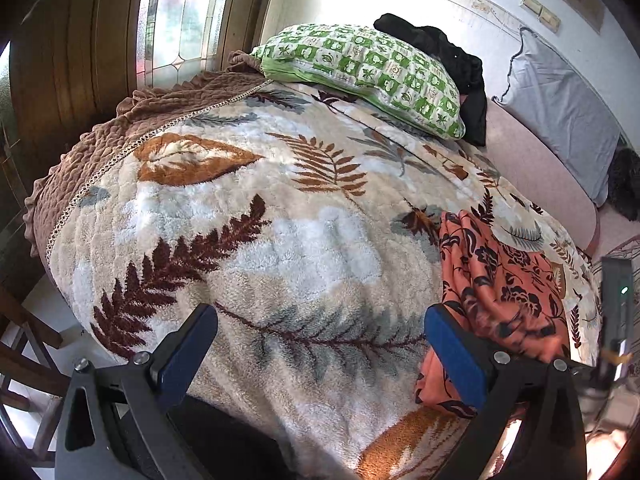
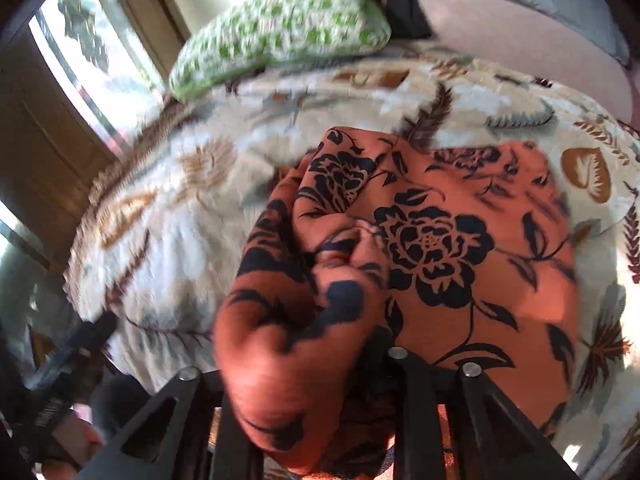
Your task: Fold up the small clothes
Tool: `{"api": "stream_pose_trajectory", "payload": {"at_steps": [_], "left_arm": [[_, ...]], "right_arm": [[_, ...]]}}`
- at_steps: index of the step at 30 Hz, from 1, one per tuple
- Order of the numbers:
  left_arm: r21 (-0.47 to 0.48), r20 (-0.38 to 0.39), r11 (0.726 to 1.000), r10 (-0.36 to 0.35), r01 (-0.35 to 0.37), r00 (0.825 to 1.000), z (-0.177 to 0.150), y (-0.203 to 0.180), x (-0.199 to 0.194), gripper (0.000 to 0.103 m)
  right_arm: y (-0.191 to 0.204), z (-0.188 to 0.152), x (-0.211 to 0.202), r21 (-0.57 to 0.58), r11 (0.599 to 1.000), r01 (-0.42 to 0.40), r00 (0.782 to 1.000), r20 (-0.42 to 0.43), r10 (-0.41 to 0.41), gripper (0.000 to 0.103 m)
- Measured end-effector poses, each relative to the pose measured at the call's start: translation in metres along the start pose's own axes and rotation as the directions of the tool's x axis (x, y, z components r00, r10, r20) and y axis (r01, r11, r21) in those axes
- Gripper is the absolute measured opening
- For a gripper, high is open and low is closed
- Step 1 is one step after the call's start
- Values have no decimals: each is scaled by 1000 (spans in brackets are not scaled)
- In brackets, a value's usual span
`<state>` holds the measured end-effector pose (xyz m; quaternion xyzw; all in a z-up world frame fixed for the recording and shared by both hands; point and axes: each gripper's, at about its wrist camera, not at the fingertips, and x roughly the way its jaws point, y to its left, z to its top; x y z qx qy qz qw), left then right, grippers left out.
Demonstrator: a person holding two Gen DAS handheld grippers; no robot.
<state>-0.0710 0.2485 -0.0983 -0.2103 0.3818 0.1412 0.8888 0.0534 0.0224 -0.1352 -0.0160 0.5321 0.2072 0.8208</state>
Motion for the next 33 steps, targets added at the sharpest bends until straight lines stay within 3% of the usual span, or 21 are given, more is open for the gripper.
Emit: {"api": "stream_pose_trajectory", "payload": {"at_steps": [1, 2, 4, 9, 15, 18, 20, 23, 24, 25, 26, 27, 29, 31, 33], "left_arm": [[7, 4, 1000, -2, 2, 1000, 0, 1, -3, 103], [11, 14, 1000, -4, 3, 1000, 0, 2, -6, 103], [-1, 15, 1000, -13, 13, 1000, 0, 2, -8, 103], [30, -34, 990, -138, 139, 990, -2, -32, -10, 103], [138, -105, 962, -221, 235, 970, -16, -95, -7, 103], [163, -144, 966, -176, 199, 974, -22, -112, 8, 103], [141, -194, 971, -163, 192, 967, -25, -117, 23, 103], [128, -181, 974, -163, 188, 970, -23, -123, 25, 102], [146, -171, 972, -157, 182, 973, -21, -128, 24, 95], [161, -170, 969, -162, 190, 972, -19, -132, 23, 74], [168, -181, 964, -176, 206, 968, -18, -135, 24, 64], [169, -195, 962, -178, 212, 964, -18, -136, 27, 42], [170, -201, 967, -153, 188, 968, -22, -132, 36, 34], [116, -252, 979, -131, 164, 959, -31, -114, 55, 16], [63, -275, 981, -160, 183, 948, -41, -95, 67, 13]], "right_arm": [[7, -10, 11, -34, 999, -3, 1000, -8, 2, 51], [14, -16, 1, -70, 998, -6, 998, 61, 10, 66], [14, -19, -15, -62, 991, -115, 990, 78, 119, 85], [-27, -40, -53, 90, 962, -257, 958, 153, 241, 85], [-96, -79, -92, 264, 902, -341, 919, 294, 261, 85], [-119, -87, -96, 299, 888, -349, 915, 314, 253, 85], [-133, -91, -93, 329, 870, -367, 910, 320, 263, 85], [-143, -98, -91, 340, 856, -389, 902, 328, 279, 85], [-146, -99, -90, 338, 855, -394, 900, 331, 284, 85], [-149, -100, -89, 340, 851, -400, 898, 333, 289, 85], [-151, -100, -87, 343, 847, -405, 896, 334, 293, 85], [-154, -100, -85, 348, 843, -409, 894, 336, 295, 85], [-158, -100, -83, 358, 836, -415, 892, 338, 299, 85], [-161, -100, -80, 366, 833, -414, 894, 333, 299, 85], [-163, -101, -78, 372, 830, -416, 895, 328, 301, 85]]}}
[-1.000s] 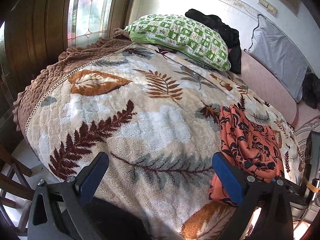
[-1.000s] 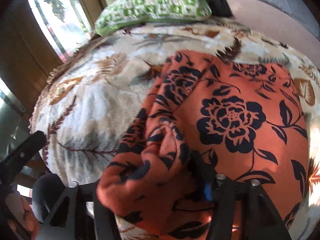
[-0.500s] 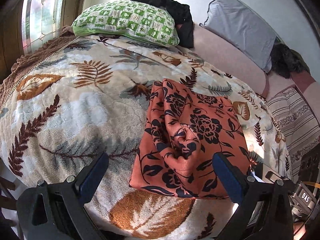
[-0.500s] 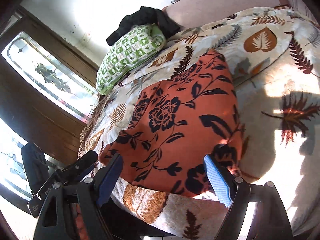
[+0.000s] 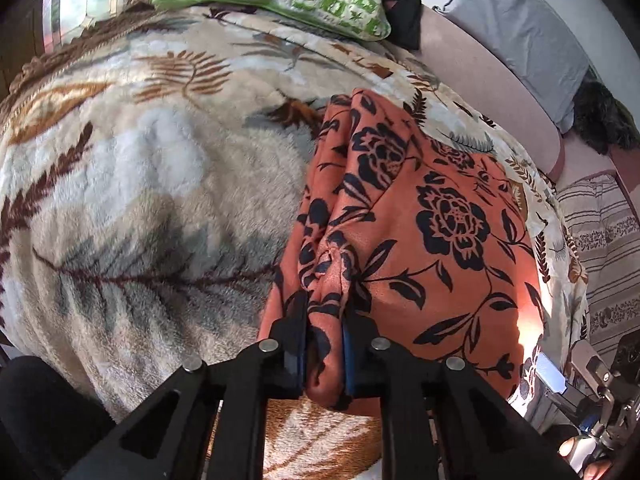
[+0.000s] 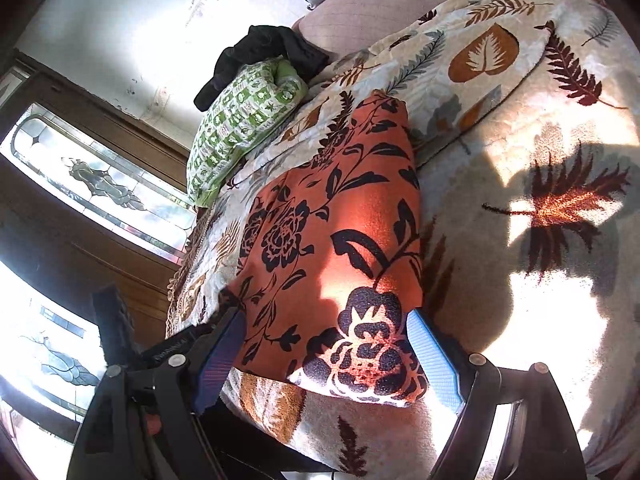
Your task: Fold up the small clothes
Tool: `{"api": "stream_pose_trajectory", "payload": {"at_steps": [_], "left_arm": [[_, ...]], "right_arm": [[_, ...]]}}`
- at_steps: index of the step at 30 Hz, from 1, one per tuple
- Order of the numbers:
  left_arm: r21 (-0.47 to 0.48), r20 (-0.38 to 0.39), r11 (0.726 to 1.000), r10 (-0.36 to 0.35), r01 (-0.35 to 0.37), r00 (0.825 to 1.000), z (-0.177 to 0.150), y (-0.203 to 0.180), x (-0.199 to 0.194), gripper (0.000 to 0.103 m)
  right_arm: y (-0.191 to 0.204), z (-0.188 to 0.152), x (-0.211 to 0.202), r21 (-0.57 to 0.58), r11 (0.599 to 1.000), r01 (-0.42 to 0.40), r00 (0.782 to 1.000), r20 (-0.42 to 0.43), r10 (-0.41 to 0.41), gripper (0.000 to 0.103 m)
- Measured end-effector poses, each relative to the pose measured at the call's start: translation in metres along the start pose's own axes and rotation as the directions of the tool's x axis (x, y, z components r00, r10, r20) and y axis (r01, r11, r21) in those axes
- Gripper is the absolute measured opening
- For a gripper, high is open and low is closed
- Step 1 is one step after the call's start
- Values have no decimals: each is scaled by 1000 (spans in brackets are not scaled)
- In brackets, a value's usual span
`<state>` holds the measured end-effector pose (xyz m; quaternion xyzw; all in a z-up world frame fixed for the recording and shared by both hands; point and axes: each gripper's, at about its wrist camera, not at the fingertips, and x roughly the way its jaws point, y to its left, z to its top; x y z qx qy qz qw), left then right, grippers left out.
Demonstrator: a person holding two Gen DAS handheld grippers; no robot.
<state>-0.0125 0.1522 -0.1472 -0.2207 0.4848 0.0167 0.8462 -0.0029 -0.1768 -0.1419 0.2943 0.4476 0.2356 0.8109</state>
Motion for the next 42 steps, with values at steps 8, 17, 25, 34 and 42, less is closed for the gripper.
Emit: {"api": "stream_pose_trajectory", "payload": {"at_steps": [8, 17, 25, 34, 42], "left_arm": [[10, 12, 1000, -21, 21, 1000, -6, 6, -2, 12], [62, 35, 998, 3, -5, 999, 1, -11, -33, 24], [148, 135, 987, -85, 65, 987, 68, -49, -39, 70], [158, -31, 985, -64, 68, 997, 95, -56, 37, 33], [194, 20, 977, -92, 86, 996, 98, -46, 16, 6]], "right_arm": [[15, 8, 1, -22, 999, -32, 999, -11, 32, 85], [5, 17, 45, 69, 993, -100, 983, -147, 109, 89], [3, 11, 44, 40, 990, -135, 980, -143, 139, 89], [0, 12, 44, 34, 988, -151, 975, -160, 155, 89], [4, 12, 44, 30, 989, -143, 972, -182, 146, 89]]}}
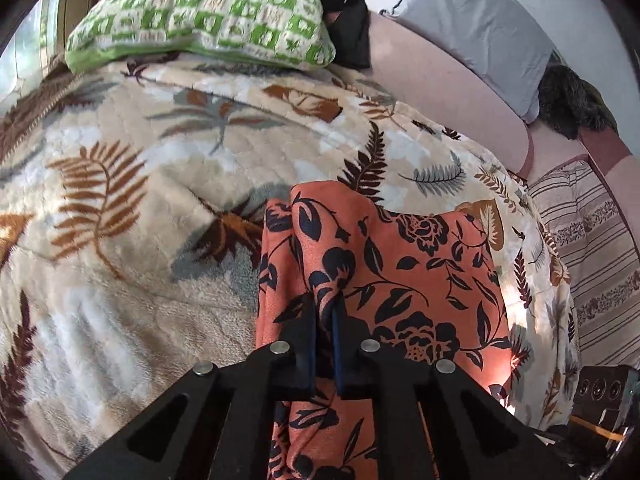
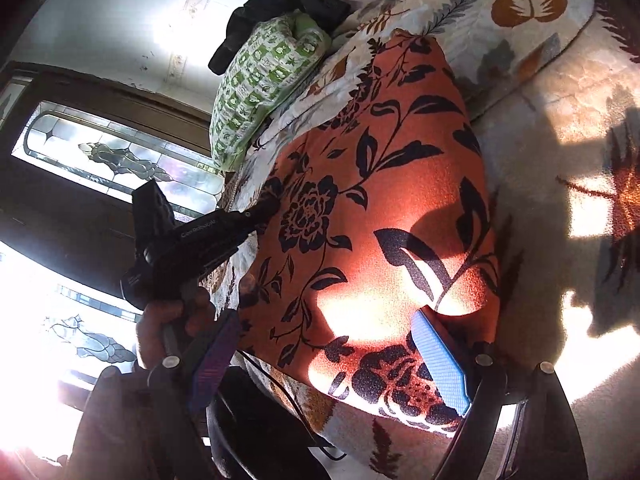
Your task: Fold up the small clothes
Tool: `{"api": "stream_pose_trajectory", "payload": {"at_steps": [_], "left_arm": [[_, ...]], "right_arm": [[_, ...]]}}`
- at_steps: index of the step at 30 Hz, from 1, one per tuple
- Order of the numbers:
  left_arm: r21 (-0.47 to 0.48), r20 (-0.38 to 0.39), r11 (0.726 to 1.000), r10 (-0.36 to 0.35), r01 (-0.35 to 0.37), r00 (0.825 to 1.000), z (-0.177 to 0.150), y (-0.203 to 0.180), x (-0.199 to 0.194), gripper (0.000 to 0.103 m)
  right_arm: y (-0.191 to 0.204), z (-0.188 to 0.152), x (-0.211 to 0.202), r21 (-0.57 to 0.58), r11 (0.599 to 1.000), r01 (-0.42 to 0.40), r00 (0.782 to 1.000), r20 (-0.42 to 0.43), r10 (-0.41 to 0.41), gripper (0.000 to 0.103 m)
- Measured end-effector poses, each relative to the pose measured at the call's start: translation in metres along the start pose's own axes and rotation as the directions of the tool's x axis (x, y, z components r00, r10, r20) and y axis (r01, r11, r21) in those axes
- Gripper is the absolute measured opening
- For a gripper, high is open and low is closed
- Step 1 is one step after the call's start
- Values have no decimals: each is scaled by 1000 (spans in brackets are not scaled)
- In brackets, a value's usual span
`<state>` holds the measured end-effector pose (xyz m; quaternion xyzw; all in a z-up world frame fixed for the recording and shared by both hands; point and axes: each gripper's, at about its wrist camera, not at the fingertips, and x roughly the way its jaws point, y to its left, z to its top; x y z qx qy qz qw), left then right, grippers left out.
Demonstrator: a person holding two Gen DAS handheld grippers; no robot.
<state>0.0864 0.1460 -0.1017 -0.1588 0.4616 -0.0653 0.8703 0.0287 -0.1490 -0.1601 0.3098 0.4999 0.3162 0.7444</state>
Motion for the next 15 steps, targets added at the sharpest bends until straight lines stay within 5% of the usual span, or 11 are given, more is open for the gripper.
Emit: {"api": "stream_pose_trajectory", "payload": {"at_steps": [3, 8, 15], "left_arm": [[5, -82, 999, 41, -41, 996, -12, 9, 36, 8], [31, -64, 998, 59, -57, 996, -9, 3, 29, 9], [-9, -82, 997, 70, -71, 994, -8, 6, 27, 16]], "right_arm": [[2, 0, 4, -12, 1000, 19, 1000, -7, -19, 89], [9, 6, 0, -17, 1000, 23, 999, -31, -23, 89], [11, 70, -7, 64, 991, -115, 992, 61, 111, 89]]}}
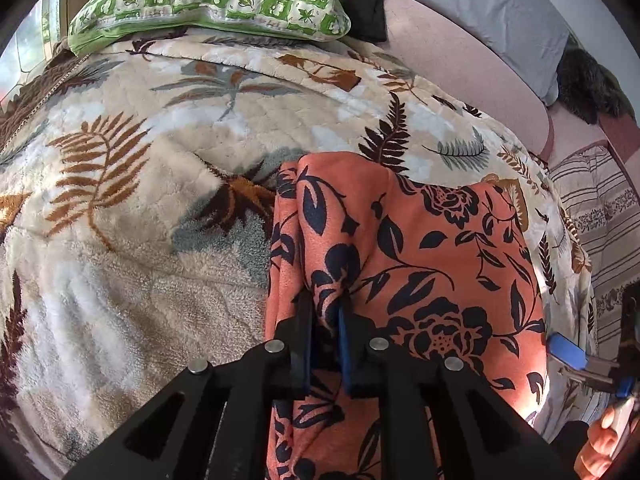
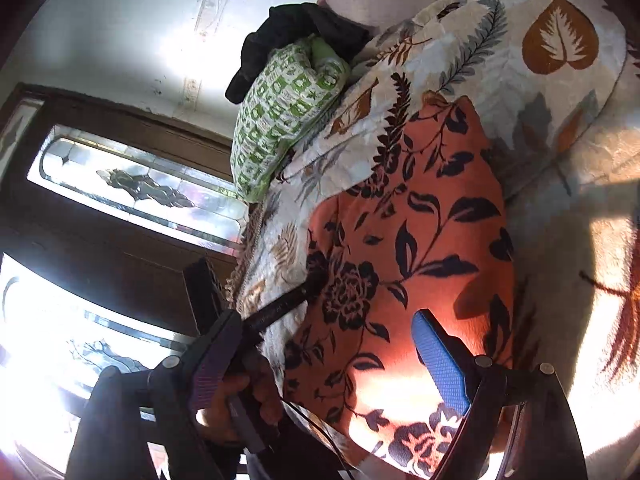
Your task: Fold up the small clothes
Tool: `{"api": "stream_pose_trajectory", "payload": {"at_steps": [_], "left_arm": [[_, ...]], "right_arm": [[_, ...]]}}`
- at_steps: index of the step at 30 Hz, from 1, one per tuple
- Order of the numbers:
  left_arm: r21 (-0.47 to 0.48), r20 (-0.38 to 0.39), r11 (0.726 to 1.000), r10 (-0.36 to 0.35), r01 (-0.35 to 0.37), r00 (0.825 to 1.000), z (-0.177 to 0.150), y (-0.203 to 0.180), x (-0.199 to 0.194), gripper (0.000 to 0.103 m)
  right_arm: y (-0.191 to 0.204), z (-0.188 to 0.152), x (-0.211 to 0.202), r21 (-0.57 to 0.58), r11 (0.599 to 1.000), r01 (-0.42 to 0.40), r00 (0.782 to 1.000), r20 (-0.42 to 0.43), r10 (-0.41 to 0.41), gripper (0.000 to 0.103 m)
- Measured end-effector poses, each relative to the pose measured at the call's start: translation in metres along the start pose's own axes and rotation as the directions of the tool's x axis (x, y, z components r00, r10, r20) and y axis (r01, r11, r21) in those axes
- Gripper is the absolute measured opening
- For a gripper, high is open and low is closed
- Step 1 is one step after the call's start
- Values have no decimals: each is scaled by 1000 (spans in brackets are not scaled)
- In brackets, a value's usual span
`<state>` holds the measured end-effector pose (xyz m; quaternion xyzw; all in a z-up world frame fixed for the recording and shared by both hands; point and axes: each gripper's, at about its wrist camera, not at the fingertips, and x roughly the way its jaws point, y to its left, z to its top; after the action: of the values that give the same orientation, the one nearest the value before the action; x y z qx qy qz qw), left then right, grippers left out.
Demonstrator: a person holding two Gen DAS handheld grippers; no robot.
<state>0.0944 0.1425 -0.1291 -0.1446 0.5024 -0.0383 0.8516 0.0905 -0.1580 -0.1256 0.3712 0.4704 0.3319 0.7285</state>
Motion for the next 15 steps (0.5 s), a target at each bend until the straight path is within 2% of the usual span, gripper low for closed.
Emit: {"api": "stream_pose_trajectory", "payload": {"at_steps": [3, 5, 7, 9, 10, 11, 12, 13, 15], "left_arm": [[5, 28, 999, 54, -54, 998, -2, -12, -28, 25], [21, 92, 1000, 17, -20, 996, -11, -23, -58, 28], [51, 127, 998, -30, 23, 991, -29, -38, -71, 42], [103, 71, 995, 0, -7, 998, -44, -50, -50, 42], [85, 11, 996, 29, -30, 1000, -50, -45, -30, 37], [53, -16, 998, 34, -33, 999, -55, -36, -16, 33], [55, 22, 998, 27, -28, 999, -58, -32, -17, 33], [76, 23, 996, 33, -34, 999, -56, -34, -19, 32], [100, 15, 994, 44, -45, 999, -54, -36, -21, 32]], "right_arm": [[-31, 19, 29, 114, 992, 55, 997, -59, -48, 89], [-39, 18, 36, 120, 992, 35, 998, -65, -27, 89], [-37, 15, 35, 97, 995, 32, 998, -59, -26, 89], [-39, 15, 35, 105, 994, 23, 998, -58, -17, 89], [-40, 16, 35, 113, 993, 21, 998, -64, -14, 89], [-40, 17, 35, 120, 993, 23, 997, -75, -14, 89], [-38, 20, 35, 121, 992, 27, 996, -92, -16, 89], [-33, 23, 34, 116, 993, 28, 994, -110, -15, 89], [-19, 34, 25, 76, 997, 0, 996, -91, 7, 89]]}}
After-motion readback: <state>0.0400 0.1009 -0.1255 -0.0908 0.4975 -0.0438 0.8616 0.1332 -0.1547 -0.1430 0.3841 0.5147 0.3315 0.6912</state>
